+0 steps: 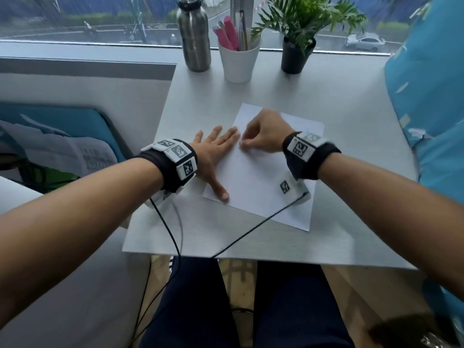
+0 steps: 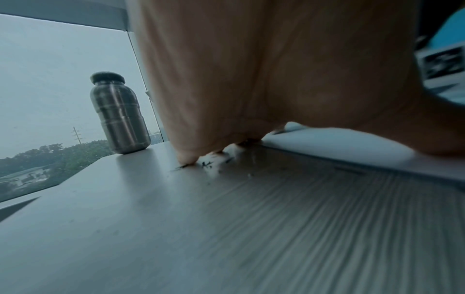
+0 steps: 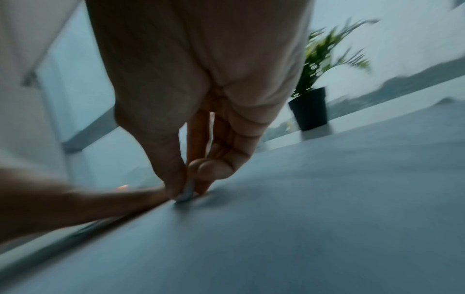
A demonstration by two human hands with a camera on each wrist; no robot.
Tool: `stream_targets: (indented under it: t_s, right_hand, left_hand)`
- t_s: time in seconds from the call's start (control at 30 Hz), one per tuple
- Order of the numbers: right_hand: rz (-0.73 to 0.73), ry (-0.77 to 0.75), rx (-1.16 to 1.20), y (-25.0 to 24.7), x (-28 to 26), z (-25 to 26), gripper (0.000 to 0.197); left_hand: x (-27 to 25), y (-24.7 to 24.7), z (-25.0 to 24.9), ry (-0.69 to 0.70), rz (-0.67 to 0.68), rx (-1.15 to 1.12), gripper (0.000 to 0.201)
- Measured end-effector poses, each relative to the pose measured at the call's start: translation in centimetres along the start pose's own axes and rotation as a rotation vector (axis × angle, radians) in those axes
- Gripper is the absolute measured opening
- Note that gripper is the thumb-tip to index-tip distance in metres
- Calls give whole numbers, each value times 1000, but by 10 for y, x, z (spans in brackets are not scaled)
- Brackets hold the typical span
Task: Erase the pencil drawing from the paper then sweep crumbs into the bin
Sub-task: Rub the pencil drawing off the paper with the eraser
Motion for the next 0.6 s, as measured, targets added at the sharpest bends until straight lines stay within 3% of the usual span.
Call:
stream_targets:
  t_s: [0.07,0.2,0.27,0.4,0.5,0.6]
  right_hand:
    - [-58,31,18,0,0,-3,14]
    - [193,-60,57,26,-64,32,8]
    - [202,-71,55,22,-67,31,9]
    - [-33,144,39,-23,-48,-17,14]
    - [46,304,-31,-29,-66,-54,13]
    - [38,358,31,-27,-77,-66,11]
  left_hand:
    - [-1,-2,0,-9,-7,8,164]
    - [-2,-2,-1,-11,4,41,166]
    - [-4,-3,-4,-18,13,47,166]
    - [-8,-9,-8,-36,8,54,162]
    - [-9,-11,-9,-35,-5,105,160]
    - [-15,-17,-6,-73,-29,152,153]
Point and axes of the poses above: each hand's wrist, its own x-axis towards the middle knuckle, its own y-axis out of the palm, z = x × y, the point moved 3 cm from there along x, towards the middle knuckle, and after that the axes turned 7 degrees about -z, right-handed, at the moved point
